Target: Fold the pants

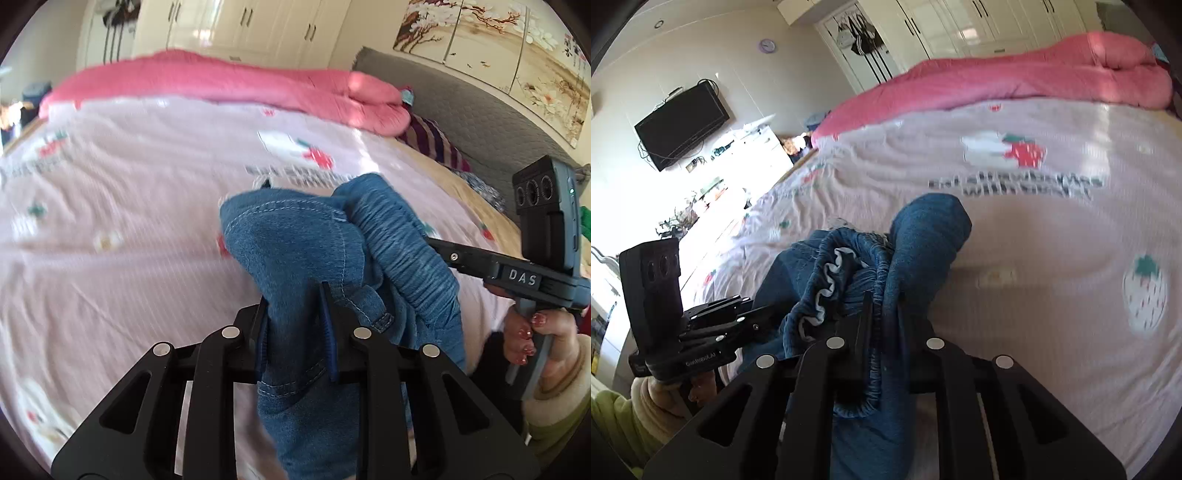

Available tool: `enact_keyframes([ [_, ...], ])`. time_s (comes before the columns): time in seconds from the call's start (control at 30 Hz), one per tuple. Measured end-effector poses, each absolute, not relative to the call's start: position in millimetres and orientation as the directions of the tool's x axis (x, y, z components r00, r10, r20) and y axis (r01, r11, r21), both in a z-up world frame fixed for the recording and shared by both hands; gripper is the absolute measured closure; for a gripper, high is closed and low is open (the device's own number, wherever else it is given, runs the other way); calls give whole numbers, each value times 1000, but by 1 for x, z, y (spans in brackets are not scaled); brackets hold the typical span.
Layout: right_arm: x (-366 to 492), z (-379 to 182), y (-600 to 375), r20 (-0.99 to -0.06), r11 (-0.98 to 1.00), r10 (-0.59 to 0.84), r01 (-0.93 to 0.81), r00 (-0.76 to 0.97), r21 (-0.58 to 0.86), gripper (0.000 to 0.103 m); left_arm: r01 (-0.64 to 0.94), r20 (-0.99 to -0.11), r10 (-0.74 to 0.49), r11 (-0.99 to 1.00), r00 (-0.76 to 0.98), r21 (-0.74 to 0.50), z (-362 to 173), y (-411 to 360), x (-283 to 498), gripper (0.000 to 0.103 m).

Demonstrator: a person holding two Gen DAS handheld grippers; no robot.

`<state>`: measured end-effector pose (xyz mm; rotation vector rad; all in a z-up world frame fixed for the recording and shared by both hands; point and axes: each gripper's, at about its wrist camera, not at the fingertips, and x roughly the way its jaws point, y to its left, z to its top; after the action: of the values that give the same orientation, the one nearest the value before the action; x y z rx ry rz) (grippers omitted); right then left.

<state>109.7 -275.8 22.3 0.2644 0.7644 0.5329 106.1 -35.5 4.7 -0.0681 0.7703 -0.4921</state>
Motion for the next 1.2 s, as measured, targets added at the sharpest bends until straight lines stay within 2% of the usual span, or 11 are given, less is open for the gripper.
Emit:
enact_keyframes([
  [0.13, 137, 20, -274, -597, 847, 531, -350, 602, 400, 92, 378, -646, -410, 905, 644, -197, 7, -39, 126, 87],
  [0.33, 161, -19, -274, -700, 897, 441, -266, 562, 353, 92, 320, -715, -348, 930, 607, -181, -26, -39, 149, 86],
  [0.43, 159, -32, -279, -715, 910, 414, -234, 563, 343, 89, 310, -720, -332, 936, 610, -169, -32, -37, 148, 79],
  [0.57, 151, -30, -287, -710, 907, 418, -216, 567, 361, 81, 286, -720, -308, 945, 622, -158, -32, -32, 144, 61],
  [0.6, 147, -26, -289, -703, 907, 418, -215, 576, 363, 75, 278, -719, -299, 948, 627, -152, -30, -30, 141, 58],
  [0.63, 141, -20, -290, -691, 907, 415, -216, 591, 360, 62, 275, -714, -299, 949, 632, -154, -26, -28, 138, 57],
  [0.7, 127, -5, -293, -667, 912, 405, -225, 625, 342, 51, 272, -696, -296, 951, 654, -149, -16, -24, 128, 46],
  [0.87, 88, 27, -291, -620, 929, 368, -250, 693, 272, 37, 267, -656, -280, 956, 700, -123, 14, -21, 99, 30],
  [0.93, 73, 38, -290, -603, 937, 347, -249, 718, 244, 25, 268, -645, -276, 957, 713, -113, 22, -21, 89, 26],
  [1.03, 50, 52, -290, -578, 949, 316, -245, 752, 200, 14, 265, -634, -263, 960, 727, -94, 29, -19, 70, 18],
  [1.2, 20, 63, -291, -555, 952, 307, -244, 774, 186, 9, 239, -635, -242, 967, 734, -92, 31, -15, 41, 10],
])
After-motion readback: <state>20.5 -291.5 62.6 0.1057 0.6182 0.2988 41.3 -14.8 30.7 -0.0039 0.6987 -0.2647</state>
